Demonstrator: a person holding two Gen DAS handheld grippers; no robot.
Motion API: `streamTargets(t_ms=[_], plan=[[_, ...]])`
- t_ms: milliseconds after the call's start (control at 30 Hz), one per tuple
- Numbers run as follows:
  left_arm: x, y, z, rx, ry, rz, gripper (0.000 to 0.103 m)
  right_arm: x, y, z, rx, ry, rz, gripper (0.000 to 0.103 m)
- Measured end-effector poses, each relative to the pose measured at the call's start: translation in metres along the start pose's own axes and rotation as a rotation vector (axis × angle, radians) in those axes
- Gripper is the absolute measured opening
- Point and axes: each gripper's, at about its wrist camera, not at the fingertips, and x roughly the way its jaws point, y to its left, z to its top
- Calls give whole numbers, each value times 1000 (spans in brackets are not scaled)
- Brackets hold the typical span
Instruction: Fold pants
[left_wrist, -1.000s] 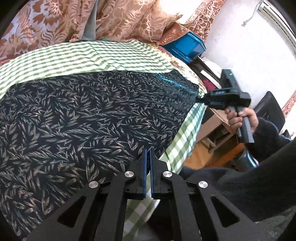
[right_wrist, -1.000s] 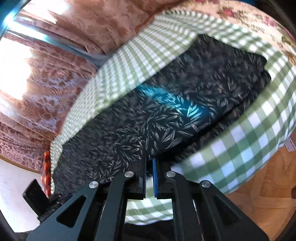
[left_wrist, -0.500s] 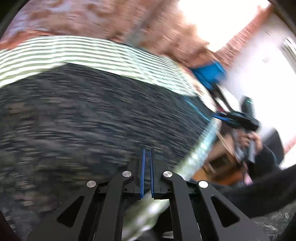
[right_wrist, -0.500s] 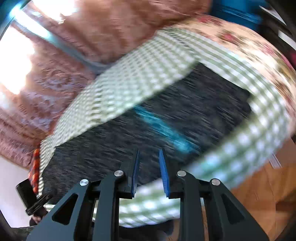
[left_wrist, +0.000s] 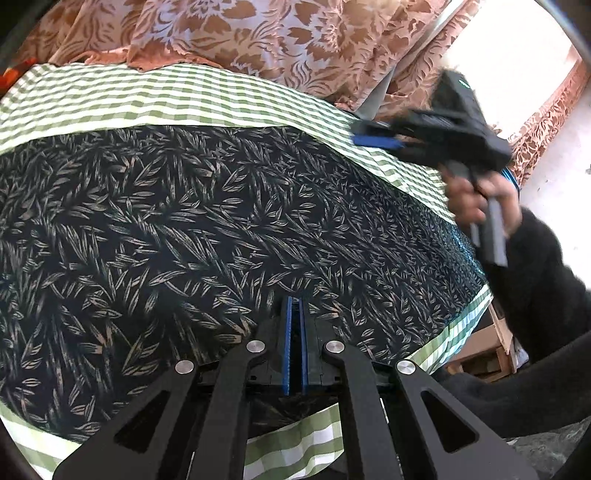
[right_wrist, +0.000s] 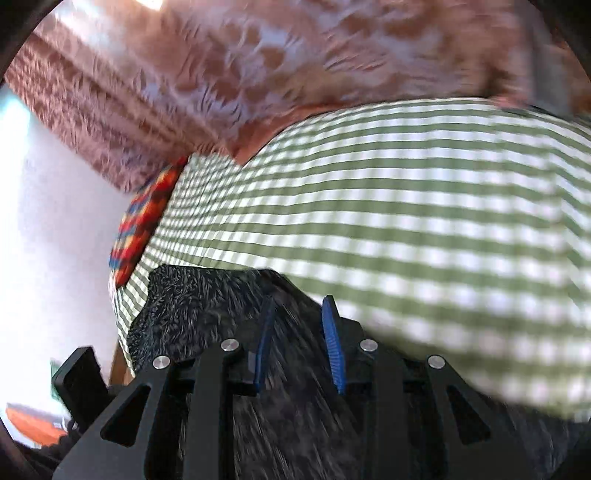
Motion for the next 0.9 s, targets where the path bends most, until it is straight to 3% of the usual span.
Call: streamTargets(t_ms=[100,300,400,467,600,767,900], plan=[[3,2,1,-1,1,-11,2,44,13,16,-55,101,16,34],[2,2,-1,8,-4,-24,2,81,22,20,-112,201,31,36],[0,1,-3,12,-2,-24,2,84,30,16,-193,220,0,16],[-1,0,-4,14,0,-20,2,73,41,12,-236,187,-13,13],[1,2,-7,-8,3,-15,2,35,53,18,-269,7,-24,10],[5,3,-8,-26,17,9,2,82,49,6,-333,61,-212,11],[-11,6,-8,-59,2,-4,2,84,44,1,-292,20,-222,18]])
